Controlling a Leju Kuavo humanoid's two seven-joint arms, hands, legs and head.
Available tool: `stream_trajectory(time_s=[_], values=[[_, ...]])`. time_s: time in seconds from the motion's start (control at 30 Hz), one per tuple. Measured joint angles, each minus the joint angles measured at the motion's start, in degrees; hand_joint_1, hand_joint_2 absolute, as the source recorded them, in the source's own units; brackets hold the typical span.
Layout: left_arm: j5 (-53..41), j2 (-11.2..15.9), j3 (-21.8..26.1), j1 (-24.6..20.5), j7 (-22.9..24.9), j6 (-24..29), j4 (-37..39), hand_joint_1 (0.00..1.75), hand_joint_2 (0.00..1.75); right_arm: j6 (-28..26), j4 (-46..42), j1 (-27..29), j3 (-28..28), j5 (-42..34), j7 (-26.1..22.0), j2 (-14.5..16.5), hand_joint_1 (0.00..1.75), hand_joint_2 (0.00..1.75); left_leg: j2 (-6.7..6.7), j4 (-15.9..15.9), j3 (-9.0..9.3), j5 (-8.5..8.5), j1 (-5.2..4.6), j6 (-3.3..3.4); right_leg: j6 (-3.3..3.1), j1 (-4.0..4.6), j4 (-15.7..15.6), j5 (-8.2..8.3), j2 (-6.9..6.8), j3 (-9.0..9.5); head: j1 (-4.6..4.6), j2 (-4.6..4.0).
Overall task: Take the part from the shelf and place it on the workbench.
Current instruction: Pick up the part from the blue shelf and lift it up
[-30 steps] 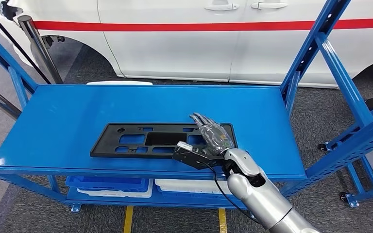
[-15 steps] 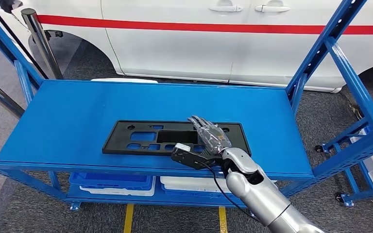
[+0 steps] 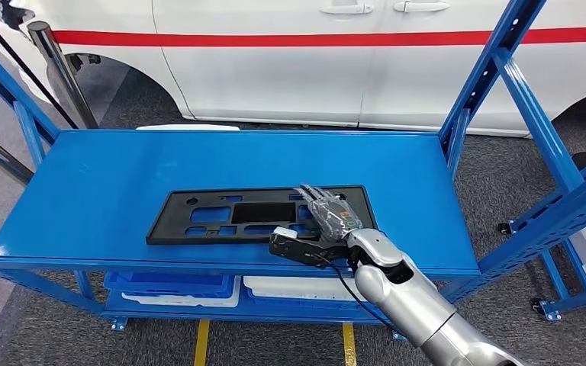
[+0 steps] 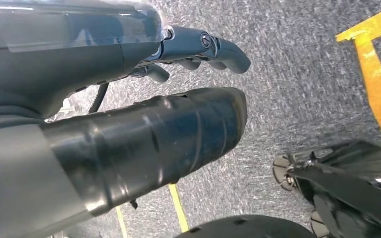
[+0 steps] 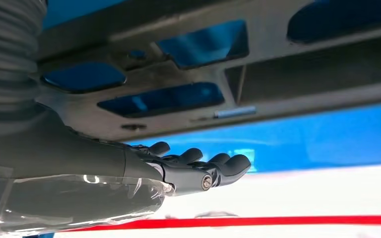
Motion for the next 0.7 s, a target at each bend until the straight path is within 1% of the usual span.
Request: stream_trajectory(time_s=[0.03,0.07,0.1,0.13,0.17,0.2,0.23,0.3,0.33,0.37,0.4,0.47,0.5,0.53,0.57,0.6,0.63,0.67,0.7], values=[[0.0,0.0,0.0,0.0,0.0,0.0,0.0,0.00,0.00,0.1,0.2,0.0,0.1,-0.1,0.0,0.0,0.00,1.75,0.00,0.3,-0.19,0.61,0.04,-0.09,0.00,0.00,0.1,-0.02,0.02,0.01,0.00,0.00],[-0.1,0.0,0.1,0.1,0.0,0.0,0.0,0.00,0.00,0.1,0.3,0.0,0.2,-0.1,0.0,0.0,0.00,1.75,0.01,-1.5,0.63,2.20,0.08,-0.11,0.04,-0.02,0.1,-0.05,0.05,0.03,-0.01,0.00],[-0.1,0.0,0.1,0.1,0.0,0.0,0.0,0.00,0.00,0.1,0.4,-0.1,0.3,-0.2,0.0,0.0,0.00,1.75,0.02,-5.1,2.29,4.34,0.13,-0.07,0.12,-0.05,0.2,-0.10,0.08,0.07,-0.01,0.00],[-0.1,0.0,0.1,0.0,0.0,0.0,0.0,0.00,0.00,0.1,0.5,-0.2,0.4,-0.2,0.0,0.0,0.00,1.75,0.00,-8.8,4.07,5.89,0.14,0.03,0.27,0.01,0.3,-0.17,0.11,0.07,-0.01,0.00],[-0.1,0.1,0.2,0.0,0.0,0.0,0.0,0.00,0.00,0.2,0.5,-0.3,0.4,-0.3,0.0,0.0,0.00,1.75,-0.05,-11.9,5.46,6.89,0.07,0.22,0.49,0.10,0.5,-0.22,0.14,-0.03,0.00,0.00],[-0.1,0.1,0.3,-0.1,0.0,0.0,0.0,0.00,0.00,0.2,0.6,-0.4,0.5,-0.3,0.0,0.0,0.00,1.75,-0.11,-13.7,6.24,7.28,-0.01,0.44,0.76,0.20,0.6,-0.20,0.15,-0.16,0.01,0.00],[-0.1,0.1,0.4,-0.1,0.0,0.0,0.0,0.00,0.00,0.2,0.6,-0.5,0.5,-0.3,0.0,0.0,0.00,1.75,-0.17,-14.2,6.42,7.09,-0.12,0.69,1.02,0.30,0.6,-0.12,0.16,-0.27,0.01,0.00],[-0.1,0.1,0.6,-0.1,0.0,0.0,0.0,0.00,0.00,0.2,0.7,-0.6,0.7,-0.3,-0.1,0.0,0.00,1.75,-0.19,-14.6,6.36,7.35,-0.10,1.32,1.58,0.36,0.5,-0.06,0.18,-0.37,0.02,0.00],[-0.1,0.1,0.7,0.0,0.0,0.0,0.0,0.00,0.00,0.2,0.8,-0.6,0.7,-0.3,-0.1,0.0,0.00,1.75,-0.16,-14.8,6.42,7.54,-0.03,1.69,1.84,0.31,0.9,-0.48,0.18,-0.53,0.03,0.00],[-0.1,0.1,0.7,0.0,0.0,-0.1,0.0,0.00,0.00,0.2,0.8,-0.7,0.8,-0.3,-0.1,0.0,0.00,1.75,-0.11,-15.0,6.46,7.75,0.05,2.11,2.09,0.27,2.4,-1.55,0.18,-1.13,0.03,0.00],[-0.2,0.1,0.8,0.0,0.0,-0.1,0.0,0.00,0.00,0.2,0.8,-0.7,0.8,-0.3,-0.1,0.0,0.00,1.75,-0.06,-15.2,6.46,7.90,0.08,2.45,2.33,0.19,5.1,-3.23,0.18,-2.27,0.04,0.00],[-0.2,0.1,0.9,-0.1,0.0,-0.1,0.0,0.00,0.00,0.2,1.0,-0.7,0.8,-0.3,-0.1,0.0,0.00,1.75,-0.02,-15.2,6.34,8.00,-0.01,2.83,2.64,0.08,12.7,-6.97,0.17,-5.59,0.03,0.00],[-0.2,0.1,1.0,-0.1,0.0,-0.1,0.0,0.00,0.00,0.2,1.1,-0.7,0.8,-0.4,-0.1,0.0,0.00,1.75,-0.02,-15.2,6.30,7.99,-0.05,2.87,2.73,0.04,15.7,-7.92,0.16,-6.90,0.02,0.00],[-0.2,0.1,1.0,-0.1,0.0,-0.1,0.0,0.00,0.00,0.2,1.2,-0.7,0.9,-0.4,-0.1,0.0,0.00,1.75,-0.04,-15.1,6.30,7.98,-0.07,2.88,2.74,0.01,16.8,-7.80,0.16,-7.35,0.02,0.00],[-0.2,0.1,1.0,-0.1,0.0,-0.1,0.0,0.00,0.00,0.2,1.3,-0.7,0.9,-0.4,-0.1,0.0,0.00,1.75,-0.06,-15.1,6.35,7.96,-0.08,2.86,2.67,-0.02,15.5,-6.54,0.15,-6.65,0.03,0.00],[-0.2,0.1,1.0,-0.1,0.0,-0.1,0.0,0.00,0.00,0.2,1.4,-0.7,0.9,-0.5,-0.1,0.0,0.00,1.75,-0.09,-15.0,6.44,7.91,-0.08,2.80,2.50,-0.02,12.1,-4.57,0.15,-4.98,0.03,0.00],[-0.2,0.1,1.0,-0.1,0.0,-0.1,0.0,0.00,0.00,0.2,1.4,-0.8,0.9,-0.5,-0.1,0.0,0.00,1.75,-0.11,-15.0,6.50,7.84,-0.08,2.70,2.25,0.00,8.0,-2.79,0.14,-2.95,0.03,0.00],[-0.2,0.1,1.0,-0.1,0.0,-0.1,0.0,0.00,0.00,0.2,1.4,-0.9,0.9,-0.5,-0.1,0.0,0.00,1.75,-0.14,-14.9,6.43,7.77,-0.20,2.52,1.99,0.13,4.2,-1.49,0.15,-1.14,0.03,0.00],[-0.2,0.1,1.0,-0.1,0.0,-0.1,0.0,0.00,0.00,0.2,1.4,-0.9,0.9,-0.5,-0.1,0.0,0.00,1.75,-0.14,-14.8,6.29,7.76,-0.27,2.28,1.78,0.26,1.8,-0.89,0.15,-0.07,0.02,0.00]])
